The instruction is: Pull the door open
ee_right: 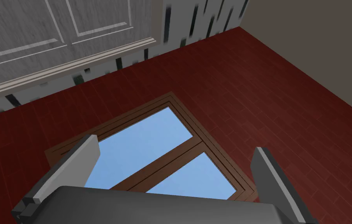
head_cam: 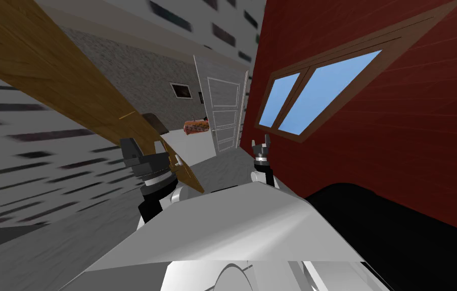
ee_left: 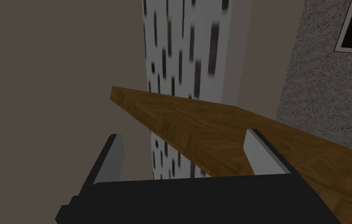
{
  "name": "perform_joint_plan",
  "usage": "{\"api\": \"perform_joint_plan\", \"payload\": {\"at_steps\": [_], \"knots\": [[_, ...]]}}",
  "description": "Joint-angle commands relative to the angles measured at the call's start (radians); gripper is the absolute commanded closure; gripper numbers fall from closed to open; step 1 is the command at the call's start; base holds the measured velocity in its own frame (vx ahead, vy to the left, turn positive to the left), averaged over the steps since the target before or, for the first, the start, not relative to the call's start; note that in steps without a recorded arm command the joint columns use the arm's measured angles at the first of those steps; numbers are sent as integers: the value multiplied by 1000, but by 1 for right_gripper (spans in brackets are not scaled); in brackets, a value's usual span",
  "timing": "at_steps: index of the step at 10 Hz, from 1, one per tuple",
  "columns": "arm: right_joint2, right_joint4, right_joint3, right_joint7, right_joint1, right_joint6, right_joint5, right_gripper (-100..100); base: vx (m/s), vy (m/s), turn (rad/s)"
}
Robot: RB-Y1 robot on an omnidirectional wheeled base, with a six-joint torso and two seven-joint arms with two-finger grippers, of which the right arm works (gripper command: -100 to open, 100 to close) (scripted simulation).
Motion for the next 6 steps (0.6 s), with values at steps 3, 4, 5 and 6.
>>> {"api": "perform_joint_plan", "payload": {"at_steps": [3,4,5,6], "knots": [[-23,67,-14,3,-31,-4,-6,-100,57,8,130],[-37,106,-22,5,-50,-7,-10,-100,58,-25,211],[-45,132,-28,6,-62,-8,-12,-100,81,-24,173],[-53,158,-33,8,-74,-10,-15,-100,80,-25,128]]}}
